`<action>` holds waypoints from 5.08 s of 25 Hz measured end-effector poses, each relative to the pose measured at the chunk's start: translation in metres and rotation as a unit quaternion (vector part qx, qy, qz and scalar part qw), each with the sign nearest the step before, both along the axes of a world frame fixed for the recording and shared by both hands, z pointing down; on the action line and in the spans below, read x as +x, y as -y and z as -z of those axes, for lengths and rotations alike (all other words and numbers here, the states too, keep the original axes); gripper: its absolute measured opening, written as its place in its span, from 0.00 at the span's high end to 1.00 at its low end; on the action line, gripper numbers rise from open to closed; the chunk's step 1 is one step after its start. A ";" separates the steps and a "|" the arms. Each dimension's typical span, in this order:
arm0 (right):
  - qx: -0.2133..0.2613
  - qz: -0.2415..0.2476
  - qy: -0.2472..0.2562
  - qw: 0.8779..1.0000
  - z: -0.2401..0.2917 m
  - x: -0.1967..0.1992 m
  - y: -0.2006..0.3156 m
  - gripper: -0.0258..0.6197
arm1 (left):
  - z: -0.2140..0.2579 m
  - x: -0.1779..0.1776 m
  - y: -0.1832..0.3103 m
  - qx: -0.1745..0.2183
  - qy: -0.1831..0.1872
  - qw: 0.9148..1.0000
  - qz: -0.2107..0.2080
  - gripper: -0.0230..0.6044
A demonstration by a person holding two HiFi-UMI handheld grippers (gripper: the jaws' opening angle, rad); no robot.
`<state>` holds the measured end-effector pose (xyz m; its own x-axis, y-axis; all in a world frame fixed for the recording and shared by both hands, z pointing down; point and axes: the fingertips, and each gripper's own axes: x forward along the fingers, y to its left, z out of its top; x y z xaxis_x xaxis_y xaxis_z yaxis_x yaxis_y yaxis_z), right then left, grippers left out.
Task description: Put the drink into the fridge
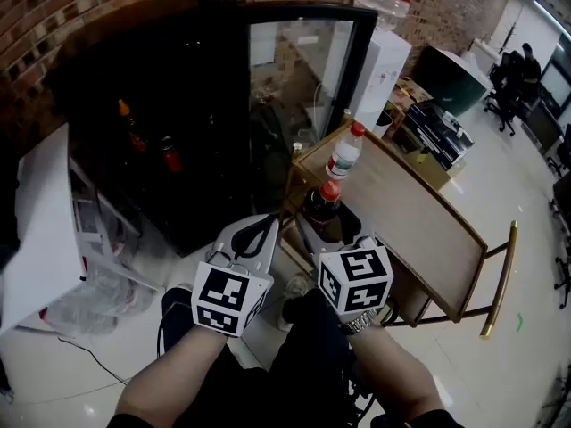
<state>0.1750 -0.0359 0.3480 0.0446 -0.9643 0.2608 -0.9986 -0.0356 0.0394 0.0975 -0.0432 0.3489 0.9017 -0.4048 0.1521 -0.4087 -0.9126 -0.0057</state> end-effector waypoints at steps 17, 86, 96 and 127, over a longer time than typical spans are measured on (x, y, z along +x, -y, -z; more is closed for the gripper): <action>0.006 0.170 -0.009 0.985 0.006 -0.179 0.002 0.50 | 0.009 -0.169 -0.019 0.012 -0.012 0.988 0.154 0.96; -0.042 0.260 -0.001 0.965 -0.049 -0.214 0.449 0.49 | -0.032 -0.173 0.323 -0.015 0.055 0.976 0.209 0.96; -0.057 0.266 -0.001 0.962 -0.049 -0.215 0.451 0.49 | -0.027 -0.177 0.314 -0.008 0.054 0.975 0.216 0.96; -0.023 0.208 0.006 0.978 -0.017 -0.145 0.234 0.48 | 0.002 -0.126 0.166 0.008 0.027 0.986 0.166 0.96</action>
